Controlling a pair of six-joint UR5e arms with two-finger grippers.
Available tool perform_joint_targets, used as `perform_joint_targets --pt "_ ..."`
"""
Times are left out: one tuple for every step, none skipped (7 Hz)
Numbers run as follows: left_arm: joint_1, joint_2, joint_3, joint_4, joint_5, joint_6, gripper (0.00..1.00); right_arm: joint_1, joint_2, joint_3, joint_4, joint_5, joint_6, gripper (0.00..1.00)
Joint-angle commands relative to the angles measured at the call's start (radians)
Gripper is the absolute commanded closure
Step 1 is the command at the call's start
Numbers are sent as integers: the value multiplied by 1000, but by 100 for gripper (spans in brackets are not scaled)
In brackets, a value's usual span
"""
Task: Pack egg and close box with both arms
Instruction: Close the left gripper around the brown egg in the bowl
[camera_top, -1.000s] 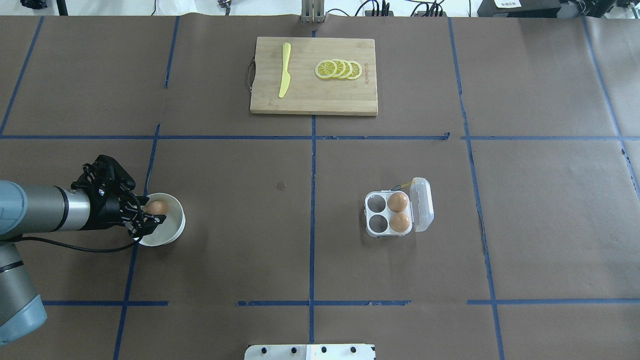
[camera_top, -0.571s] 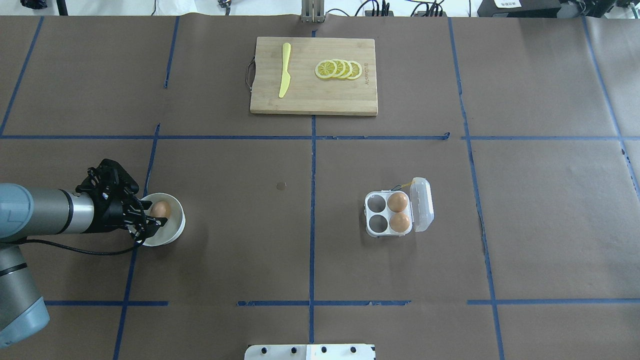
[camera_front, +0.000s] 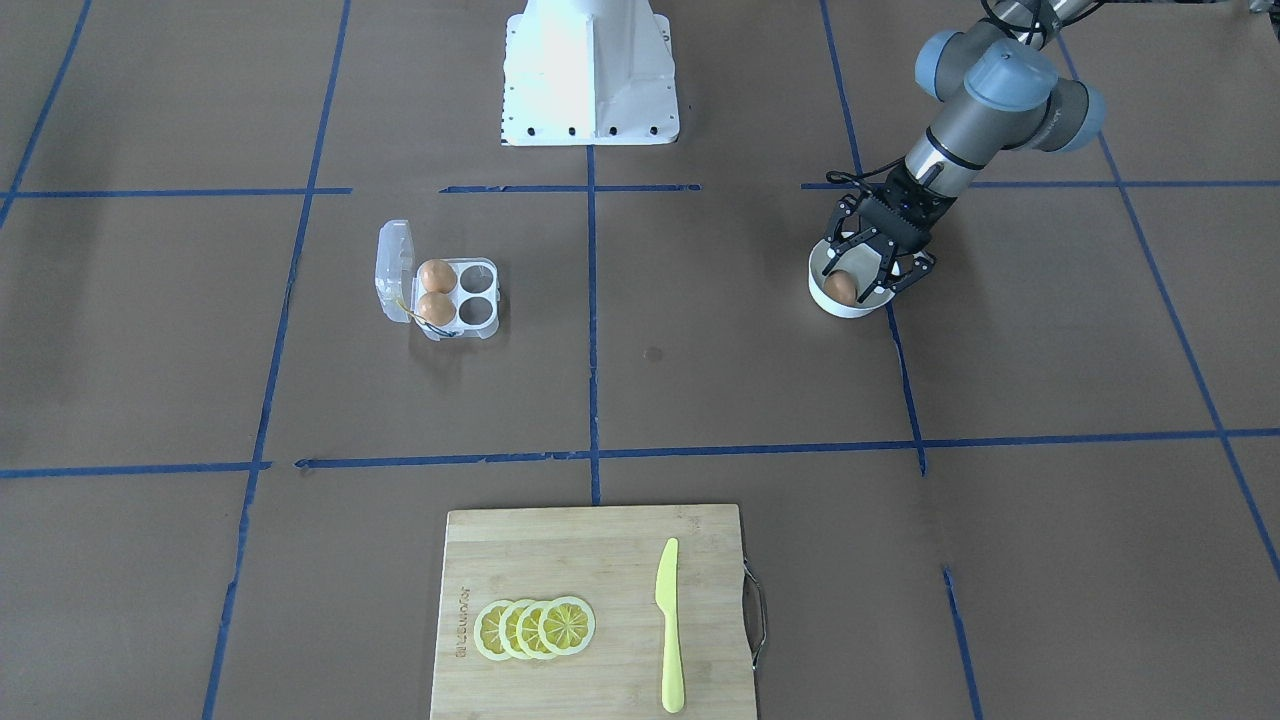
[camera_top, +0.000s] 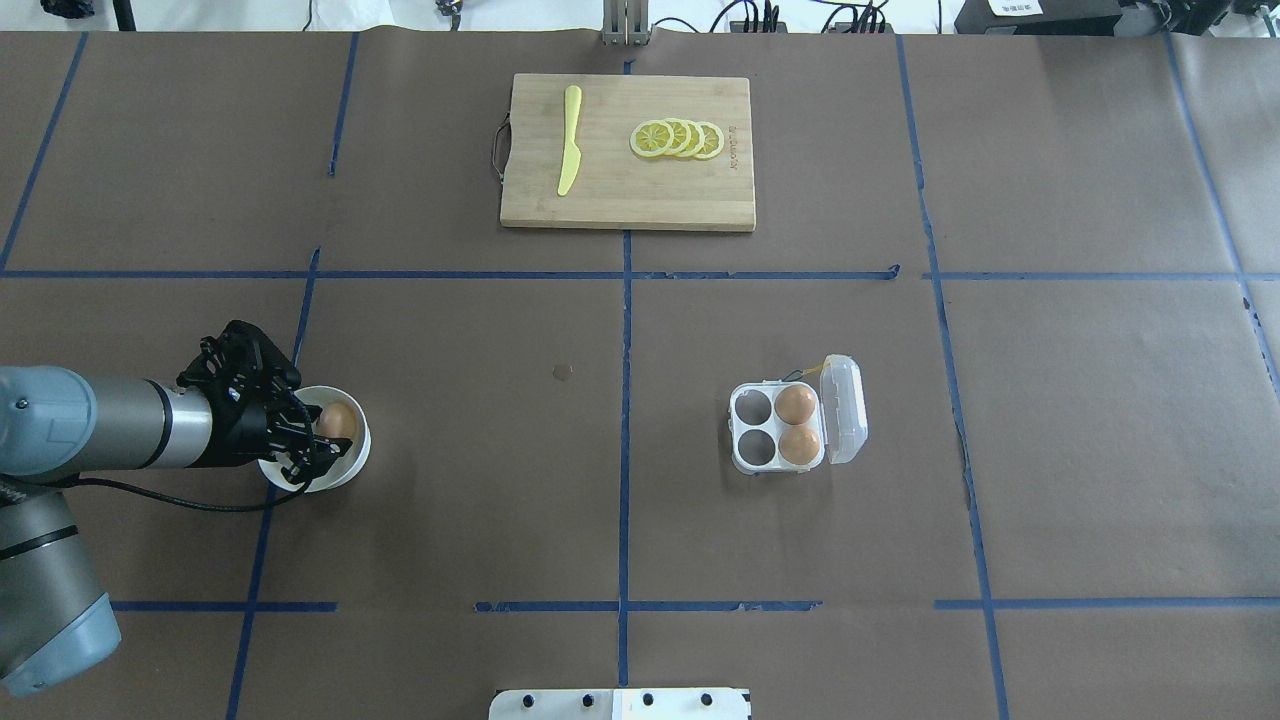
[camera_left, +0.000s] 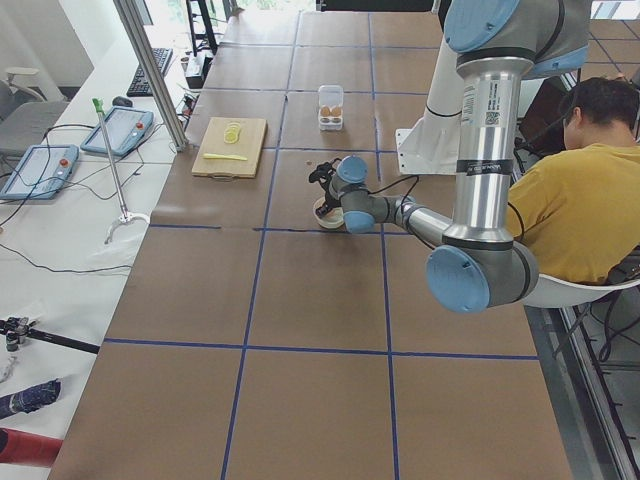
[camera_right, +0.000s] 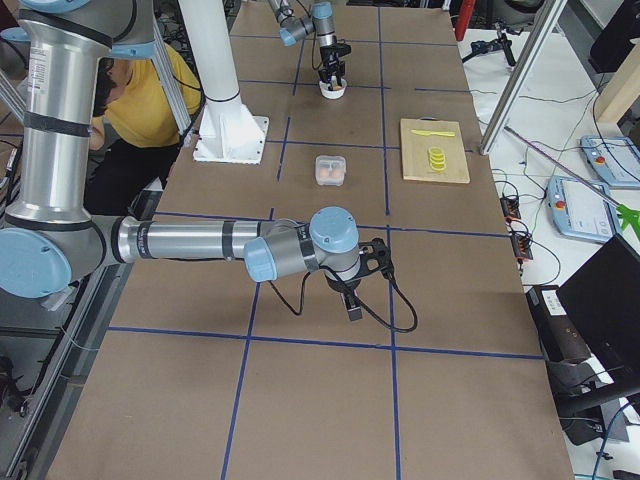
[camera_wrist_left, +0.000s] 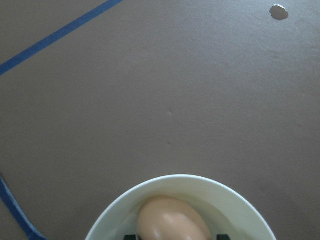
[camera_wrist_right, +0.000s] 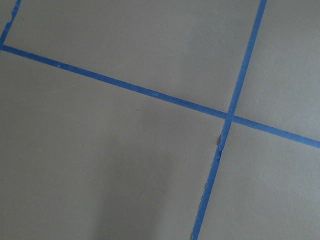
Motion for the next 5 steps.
perform_joint_targets --pt "3 -18 1 21 0 -1 36 1 -7 2 0 0 -1 0" --pt "3 -16 1 21 0 -1 38 1 -5 1 0 0 -1 0" --pt "3 -18 1 21 0 -1 47 1 -7 1 0 0 -1 0" --pt "4 -16 1 21 0 -1 47 1 -7 1 0 0 -1 0" --pt "3 -16 4 21 0 -1 45 1 -7 -1 0 0 -1 0"
